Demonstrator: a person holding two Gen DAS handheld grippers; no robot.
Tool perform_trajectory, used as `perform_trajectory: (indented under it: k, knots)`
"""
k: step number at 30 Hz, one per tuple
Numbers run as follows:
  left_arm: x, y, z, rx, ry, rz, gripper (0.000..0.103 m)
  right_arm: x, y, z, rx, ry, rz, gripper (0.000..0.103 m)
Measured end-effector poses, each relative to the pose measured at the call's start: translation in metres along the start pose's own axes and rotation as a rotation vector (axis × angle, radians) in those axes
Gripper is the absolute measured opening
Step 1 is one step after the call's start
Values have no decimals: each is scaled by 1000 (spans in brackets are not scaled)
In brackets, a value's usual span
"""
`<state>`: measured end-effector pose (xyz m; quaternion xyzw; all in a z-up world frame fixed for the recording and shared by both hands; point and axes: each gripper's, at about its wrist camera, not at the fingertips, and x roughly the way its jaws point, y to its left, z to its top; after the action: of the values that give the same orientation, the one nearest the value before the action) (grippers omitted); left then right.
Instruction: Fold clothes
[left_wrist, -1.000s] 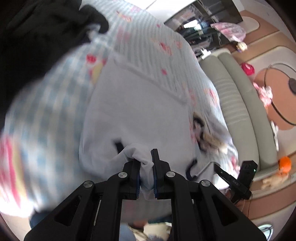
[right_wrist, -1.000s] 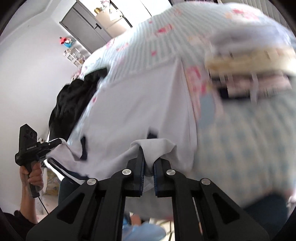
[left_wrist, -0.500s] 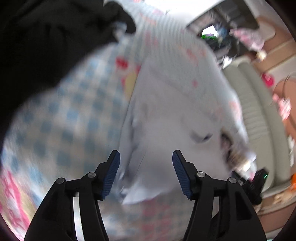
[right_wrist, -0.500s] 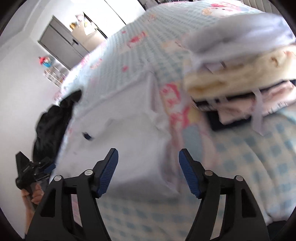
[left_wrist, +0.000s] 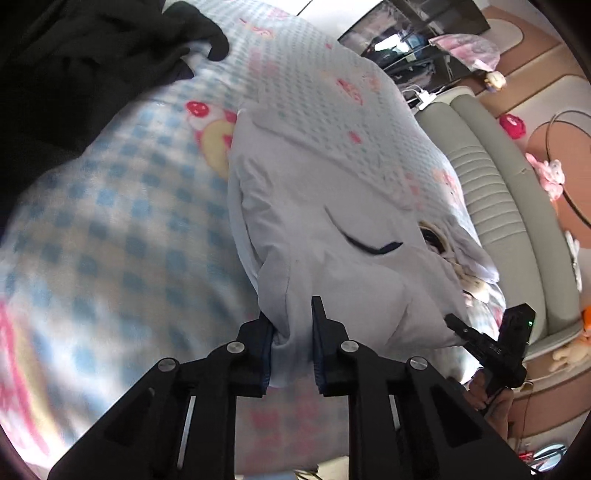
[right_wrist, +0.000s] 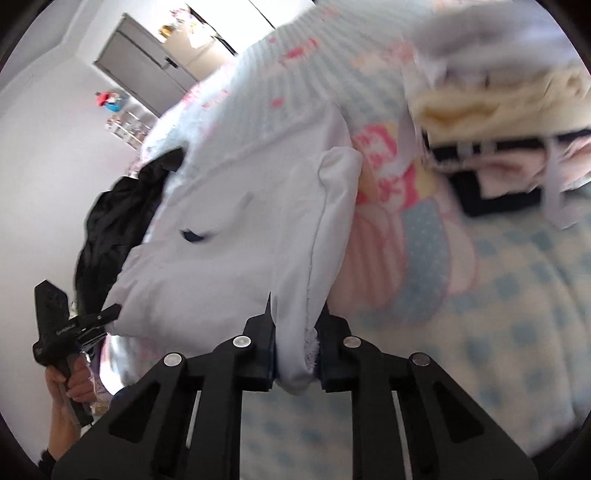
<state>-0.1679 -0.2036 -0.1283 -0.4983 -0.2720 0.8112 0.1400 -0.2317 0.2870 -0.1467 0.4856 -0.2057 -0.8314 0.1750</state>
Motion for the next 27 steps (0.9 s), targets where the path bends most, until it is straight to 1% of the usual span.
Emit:
perform_trajectory:
  k: [3,5,6,7,8,9,10,11,12,13,14,15,16,17,18,19,21,22,23,24,25,27]
  knots:
    - [-26,-2,-25,4,9,-40,18,-43,8,-21,-19,-35,23,15]
    - [-36,3,-49,-1,24,-57,18,-62,-2,-43,-8,-29,4,15]
    - [-33,6,-57,-2,52,-53,18,-60,-10,-54,-4,-2,-37,18]
    - [-29,10,-66,-3,82,-48,19,-57,-18,-65,-1,26,-77,22]
    - [-18,18,-71,6,136,-16,21,-54,-26,-76,3,55,-119,26]
    - [-12,26,-71,-16,164,0,22,-47,-37,-84,13,101,-168,39]
    - [-7,34,-70,-40,189,15,27,-41,-47,-91,25,140,-209,46]
    - [-2,41,-70,-64,215,30,27,-43,-51,-92,43,134,-189,46]
    - [-8,39,-66,-59,197,24,27,-47,-54,-93,58,124,-175,46]
    - [-16,28,-63,-19,155,42,25,-56,-49,-88,43,98,-197,48]
    - [-25,18,-60,24,112,61,26,-65,-44,-84,26,68,-222,48]
    - [-33,7,-57,66,69,81,27,-76,-37,-80,-7,19,-264,49]
    - [-38,-4,-55,101,28,100,29,-83,-31,-78,-27,-16,-283,52]
    - [-37,-17,-55,141,4,102,29,-90,-25,-75,-39,-48,-286,54]
    - [-35,-30,-55,182,-19,102,29,-93,-20,-73,-44,-59,-270,56]
    - [-33,-44,-55,223,-42,103,29,-91,-13,-72,-56,-58,-242,56]
    - [-14,-68,-61,290,-49,97,31,-80,4,-73,-100,-42,-204,56]
    - [-3,-80,-65,323,-48,95,37,-69,19,-77,-149,-34,-203,56]
    - [8,-90,-70,357,-49,97,47,-58,34,-81,-197,-27,-202,56]
    - [19,-99,-74,390,-50,99,49,-47,49,-85,-246,-17,-202,56]
    - [32,-106,-77,411,-35,118,49,-35,59,-90,-299,0,-210,55]
    - [55,-108,-77,410,25,184,49,-14,80,-101,-396,32,-224,55]
